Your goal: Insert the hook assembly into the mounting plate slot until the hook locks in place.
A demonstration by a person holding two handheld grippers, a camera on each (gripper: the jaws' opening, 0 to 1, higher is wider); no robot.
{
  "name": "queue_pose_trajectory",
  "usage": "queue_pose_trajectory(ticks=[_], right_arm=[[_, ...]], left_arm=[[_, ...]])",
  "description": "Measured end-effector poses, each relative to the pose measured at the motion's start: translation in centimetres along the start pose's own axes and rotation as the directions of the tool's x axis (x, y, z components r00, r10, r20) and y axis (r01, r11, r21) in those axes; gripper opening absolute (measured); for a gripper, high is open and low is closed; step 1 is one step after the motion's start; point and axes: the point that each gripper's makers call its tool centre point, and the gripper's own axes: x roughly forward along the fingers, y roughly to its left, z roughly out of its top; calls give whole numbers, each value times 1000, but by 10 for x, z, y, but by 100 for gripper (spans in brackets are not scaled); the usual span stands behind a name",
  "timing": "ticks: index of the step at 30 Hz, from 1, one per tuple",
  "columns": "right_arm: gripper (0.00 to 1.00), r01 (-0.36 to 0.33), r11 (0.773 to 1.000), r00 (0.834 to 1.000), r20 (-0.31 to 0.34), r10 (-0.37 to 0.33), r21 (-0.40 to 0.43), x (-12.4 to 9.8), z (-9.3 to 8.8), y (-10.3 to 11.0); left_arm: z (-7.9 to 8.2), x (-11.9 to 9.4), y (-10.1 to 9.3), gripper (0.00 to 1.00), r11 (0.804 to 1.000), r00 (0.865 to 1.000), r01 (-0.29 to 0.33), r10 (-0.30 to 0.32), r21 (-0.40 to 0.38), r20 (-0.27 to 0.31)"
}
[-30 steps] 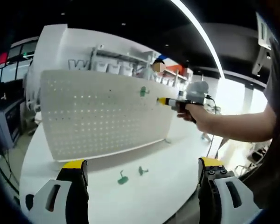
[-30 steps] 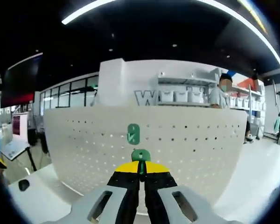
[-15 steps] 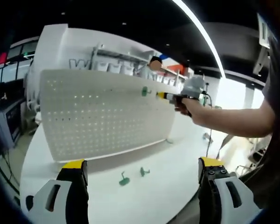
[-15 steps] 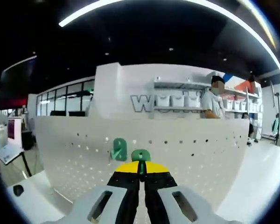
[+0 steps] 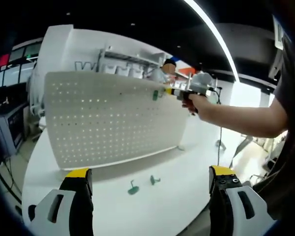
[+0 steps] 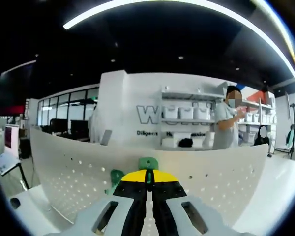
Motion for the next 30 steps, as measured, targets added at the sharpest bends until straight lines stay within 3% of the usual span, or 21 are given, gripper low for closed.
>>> queue_pose_trajectory(ticks=[16, 30], right_arm=[[0, 14, 1000, 1000, -27, -14, 5, 11, -17, -9], [0, 26, 1000, 999, -33, -25, 12, 8, -24, -2]], left_arm=[[-1, -1, 5, 100, 1000, 1000, -11, 11, -3, -3], [-3, -5, 10, 100, 1000, 1000, -29, 29, -12, -3]])
